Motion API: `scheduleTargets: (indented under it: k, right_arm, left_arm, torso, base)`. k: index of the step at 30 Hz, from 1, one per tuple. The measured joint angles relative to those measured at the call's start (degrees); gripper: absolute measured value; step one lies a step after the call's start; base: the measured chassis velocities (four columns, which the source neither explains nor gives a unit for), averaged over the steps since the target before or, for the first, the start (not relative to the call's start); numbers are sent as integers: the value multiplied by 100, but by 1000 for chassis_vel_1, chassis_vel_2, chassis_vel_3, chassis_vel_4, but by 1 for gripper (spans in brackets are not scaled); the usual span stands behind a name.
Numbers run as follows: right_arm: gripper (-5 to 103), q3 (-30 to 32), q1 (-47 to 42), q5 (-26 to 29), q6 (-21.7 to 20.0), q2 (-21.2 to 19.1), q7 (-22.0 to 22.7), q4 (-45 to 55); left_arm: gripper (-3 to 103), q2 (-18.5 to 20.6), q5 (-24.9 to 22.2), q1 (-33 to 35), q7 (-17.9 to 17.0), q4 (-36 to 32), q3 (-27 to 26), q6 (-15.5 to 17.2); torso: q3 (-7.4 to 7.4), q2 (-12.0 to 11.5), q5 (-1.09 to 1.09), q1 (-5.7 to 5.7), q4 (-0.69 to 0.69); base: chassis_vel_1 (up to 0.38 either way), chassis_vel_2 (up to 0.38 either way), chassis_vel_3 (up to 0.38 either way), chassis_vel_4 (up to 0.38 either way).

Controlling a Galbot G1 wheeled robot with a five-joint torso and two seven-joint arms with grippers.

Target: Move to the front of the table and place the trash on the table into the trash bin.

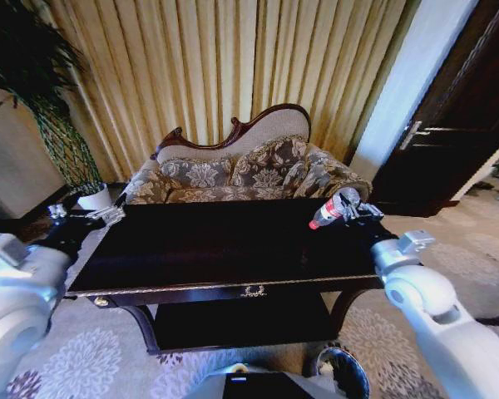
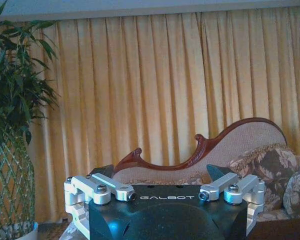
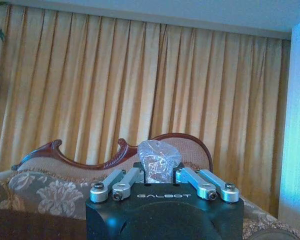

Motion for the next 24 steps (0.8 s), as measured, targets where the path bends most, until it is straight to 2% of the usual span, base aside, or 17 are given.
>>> scheduleTargets:
  k: [10,24]
  right_arm:
    - [22,-5,-355,129,-207,141,148,560]
    - [22,-186,-494,-180,-272,265,180,671]
  left_arm:
    - [100,-62,-191,4,34,19,-7,10]
    - [100,-137,-152,69,68,36,96,27]
  torso:
    - [0,0,0,0,-1]
    - [1,-2,0,2,0]
  base:
    - [0,0,0,0]
    - [52,-54,-48,53]
